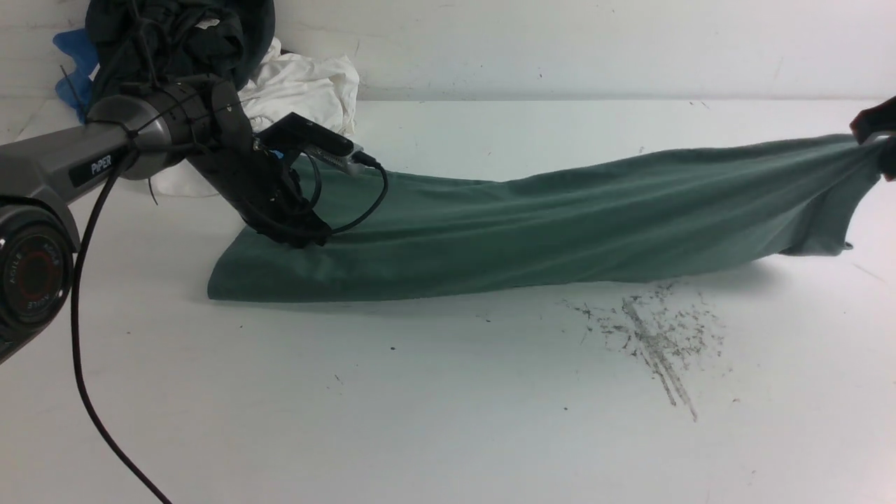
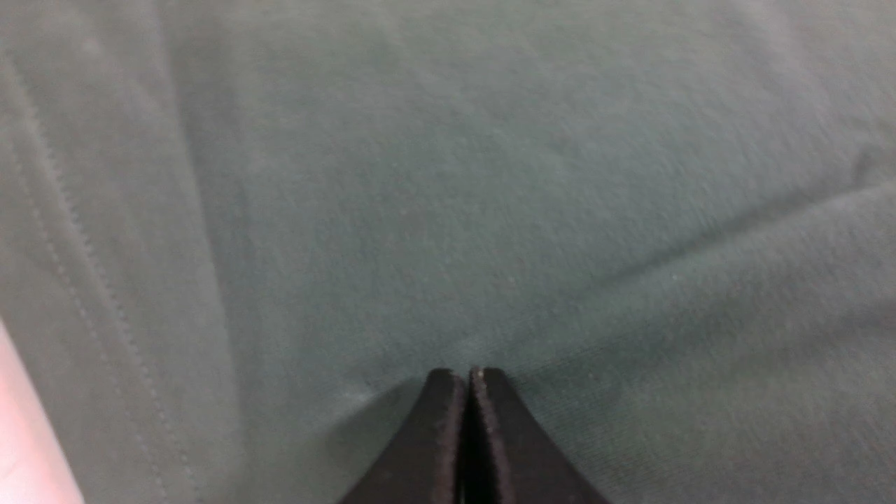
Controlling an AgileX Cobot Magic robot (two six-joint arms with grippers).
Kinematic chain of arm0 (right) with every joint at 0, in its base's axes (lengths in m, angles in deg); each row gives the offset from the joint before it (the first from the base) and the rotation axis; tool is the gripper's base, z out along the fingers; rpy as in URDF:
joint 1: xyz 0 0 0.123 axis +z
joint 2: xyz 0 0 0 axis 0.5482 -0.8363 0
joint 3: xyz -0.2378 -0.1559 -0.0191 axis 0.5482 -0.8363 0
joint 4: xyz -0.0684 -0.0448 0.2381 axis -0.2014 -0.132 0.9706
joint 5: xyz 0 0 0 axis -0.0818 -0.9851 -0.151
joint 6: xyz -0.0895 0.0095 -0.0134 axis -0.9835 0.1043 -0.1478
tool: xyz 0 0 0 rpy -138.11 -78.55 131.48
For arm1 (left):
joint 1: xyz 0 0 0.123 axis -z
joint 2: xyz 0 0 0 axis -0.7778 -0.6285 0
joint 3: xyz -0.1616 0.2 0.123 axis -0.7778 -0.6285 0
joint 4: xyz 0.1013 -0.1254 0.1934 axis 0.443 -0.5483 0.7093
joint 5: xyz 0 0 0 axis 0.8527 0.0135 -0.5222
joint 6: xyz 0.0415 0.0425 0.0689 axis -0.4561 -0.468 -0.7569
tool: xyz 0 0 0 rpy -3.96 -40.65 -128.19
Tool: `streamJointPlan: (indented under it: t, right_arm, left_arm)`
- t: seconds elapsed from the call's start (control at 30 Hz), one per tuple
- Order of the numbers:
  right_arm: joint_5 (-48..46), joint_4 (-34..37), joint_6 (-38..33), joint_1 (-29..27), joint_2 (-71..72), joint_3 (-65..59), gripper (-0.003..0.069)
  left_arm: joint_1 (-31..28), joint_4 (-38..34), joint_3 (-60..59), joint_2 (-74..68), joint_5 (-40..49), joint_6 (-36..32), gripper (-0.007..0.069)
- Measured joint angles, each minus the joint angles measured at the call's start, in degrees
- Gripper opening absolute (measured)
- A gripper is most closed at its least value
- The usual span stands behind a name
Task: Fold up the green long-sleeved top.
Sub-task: Use both arms to drag the lower edge of the fabric forward and fold it over the upper edge
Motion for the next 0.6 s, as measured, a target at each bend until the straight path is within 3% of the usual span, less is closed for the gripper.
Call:
streamJointPlan:
  t: [0.6]
  right_arm:
    - [1.35,1.72,-2.86,-2.56,-17.71,-1.71,0.0029]
  left_arm:
    - [-0.37,-0.63,0.06,-0.12,0.35,-1.93,-0.0007]
